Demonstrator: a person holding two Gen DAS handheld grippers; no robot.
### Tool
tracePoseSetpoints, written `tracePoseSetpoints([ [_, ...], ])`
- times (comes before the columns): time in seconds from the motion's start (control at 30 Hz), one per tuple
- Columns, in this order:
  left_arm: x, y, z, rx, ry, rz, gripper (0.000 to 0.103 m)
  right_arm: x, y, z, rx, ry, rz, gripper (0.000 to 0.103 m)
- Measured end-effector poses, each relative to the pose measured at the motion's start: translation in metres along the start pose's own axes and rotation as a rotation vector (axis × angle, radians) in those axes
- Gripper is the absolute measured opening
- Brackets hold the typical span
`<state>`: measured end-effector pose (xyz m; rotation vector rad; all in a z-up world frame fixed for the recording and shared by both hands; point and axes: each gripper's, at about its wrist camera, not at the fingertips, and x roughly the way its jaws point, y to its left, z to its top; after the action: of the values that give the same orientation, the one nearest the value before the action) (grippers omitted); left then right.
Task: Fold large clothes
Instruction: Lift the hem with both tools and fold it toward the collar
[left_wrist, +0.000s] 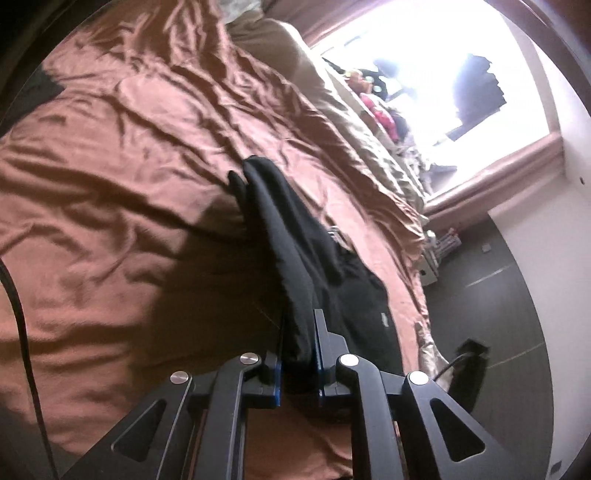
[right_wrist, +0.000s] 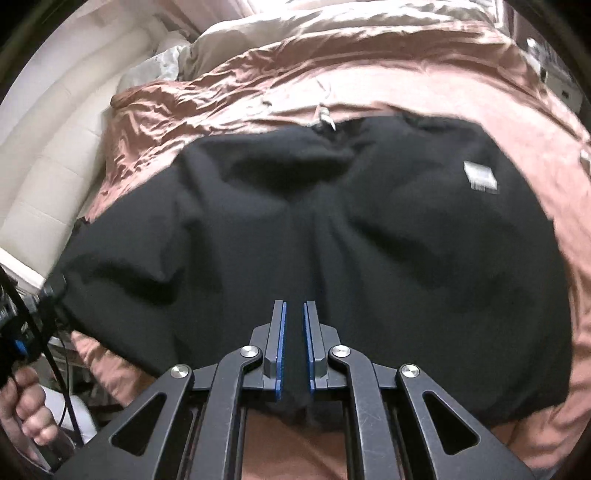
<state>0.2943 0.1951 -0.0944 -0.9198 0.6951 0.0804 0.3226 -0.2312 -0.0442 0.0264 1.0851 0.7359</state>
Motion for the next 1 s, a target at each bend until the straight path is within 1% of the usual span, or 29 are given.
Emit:
tracePoseSetpoints([
  [0.13, -0.003, -0.024, 0.0, 0.037, -0.008, -0.029, 0.012, 0.009, -0.012, -0.011, 0.034, 0.029, 0.027, 0.006],
  [0.27, -0.003, -0.047, -0.002, 0.088, -0.004, -0.048, 0.012, 0.013, -0.023, -0.019, 0.066, 0.024, 0.05, 0.006],
  [0.37, 0.001, -0.065, -0.002, 0.134, 0.0, -0.059, 0.012, 0.02, -0.023, -0.026, 0.054, 0.042, 0.057, 0.006],
  [0.4, 0.002, -0.071, -0.003, 0.15, 0.004, -0.063, 0.011, 0.024, -0.022, -0.027, 0.051, 0.056, 0.072, 0.006],
  [0.63, 0.024, -0.116, -0.02, 0.251, 0.064, -0.099, 0.011, 0.045, -0.034, -0.034, 0.077, 0.081, 0.081, 0.006],
  [0.77, 0.037, -0.144, -0.03, 0.309, 0.091, -0.143, 0.011, 0.032, -0.037, -0.038, 0.051, 0.049, 0.094, 0.006],
  [0.87, 0.047, -0.163, -0.038, 0.351, 0.112, -0.151, 0.011, 0.014, -0.047, -0.04, 0.066, 0.002, 0.092, 0.006],
  [1.0, 0.065, -0.185, -0.049, 0.393, 0.14, -0.162, 0.011, -0.023, -0.07, -0.05, 0.103, -0.093, 0.047, 0.006],
])
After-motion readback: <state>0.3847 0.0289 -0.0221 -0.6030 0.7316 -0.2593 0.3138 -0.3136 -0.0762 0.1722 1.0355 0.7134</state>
